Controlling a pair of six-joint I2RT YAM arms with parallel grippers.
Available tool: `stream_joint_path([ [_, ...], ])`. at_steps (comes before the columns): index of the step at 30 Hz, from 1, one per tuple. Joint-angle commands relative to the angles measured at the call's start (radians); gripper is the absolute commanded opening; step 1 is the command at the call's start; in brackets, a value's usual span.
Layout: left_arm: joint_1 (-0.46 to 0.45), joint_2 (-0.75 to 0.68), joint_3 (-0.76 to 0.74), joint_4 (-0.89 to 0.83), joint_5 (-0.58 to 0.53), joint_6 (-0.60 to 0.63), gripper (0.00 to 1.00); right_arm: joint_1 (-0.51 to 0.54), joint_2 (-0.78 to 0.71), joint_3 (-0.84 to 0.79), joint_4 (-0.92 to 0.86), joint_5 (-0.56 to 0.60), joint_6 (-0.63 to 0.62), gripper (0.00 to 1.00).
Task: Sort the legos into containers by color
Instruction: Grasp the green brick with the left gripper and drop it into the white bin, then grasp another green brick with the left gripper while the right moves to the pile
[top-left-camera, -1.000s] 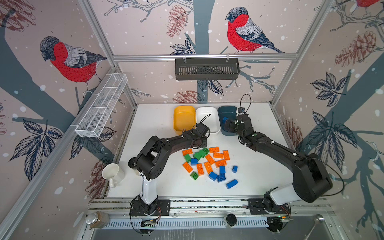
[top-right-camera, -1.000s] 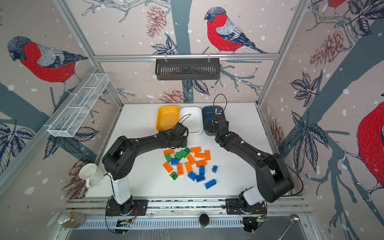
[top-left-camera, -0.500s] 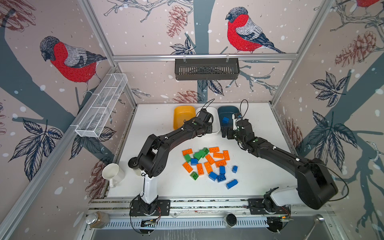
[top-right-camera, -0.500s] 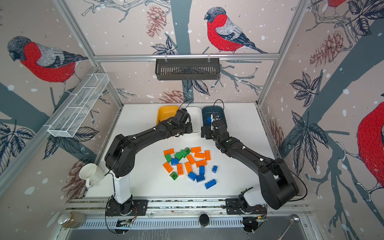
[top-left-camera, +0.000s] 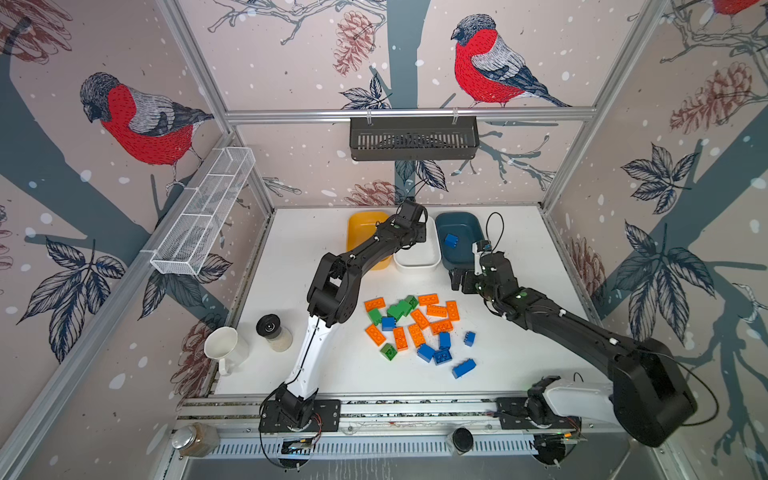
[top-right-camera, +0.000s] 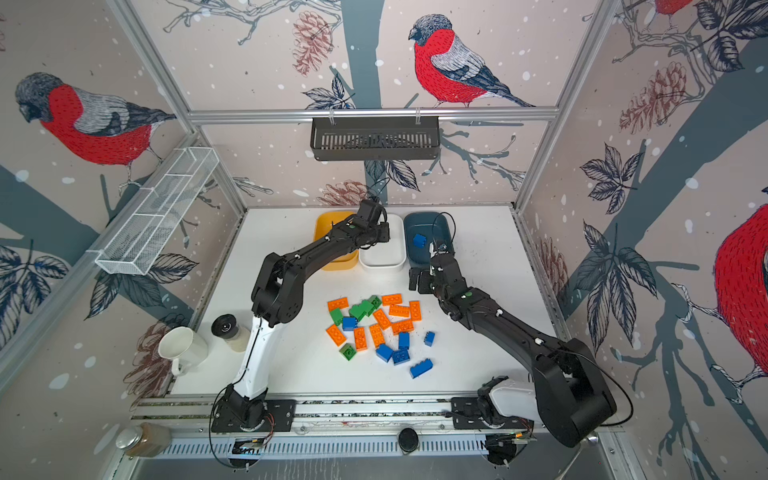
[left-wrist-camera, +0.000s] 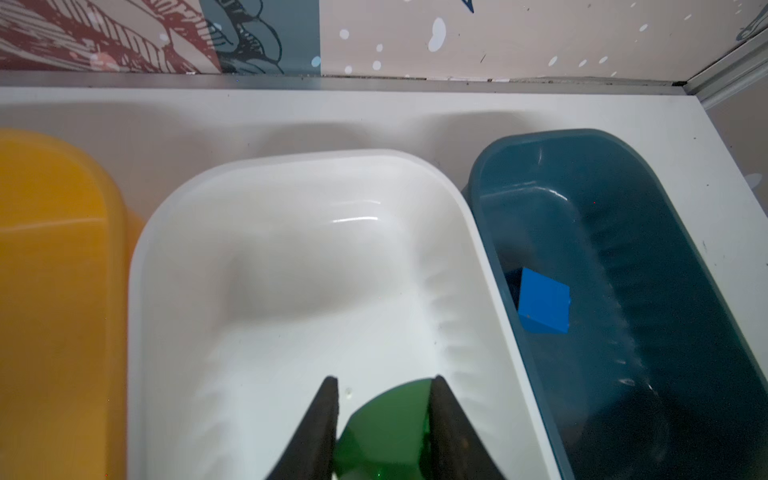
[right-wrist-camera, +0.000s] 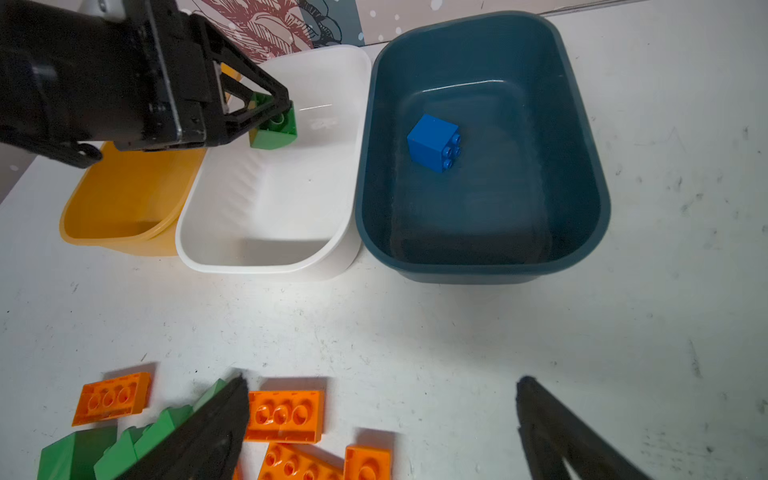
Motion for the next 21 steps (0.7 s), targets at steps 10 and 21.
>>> stream_joint_path([
  [10,0.001,-0.007,0.06,-0.03,-0.019,0.021,0.66,-0.002,-0.008,0.006,-0.006,0.023,-0.008,1.0],
  [21,-0.041,-0.255,-0.248,0.092,0.064,0.062,0.97,0.013,0.005,-0.018,0.036,-0.03,0.041,1.0],
])
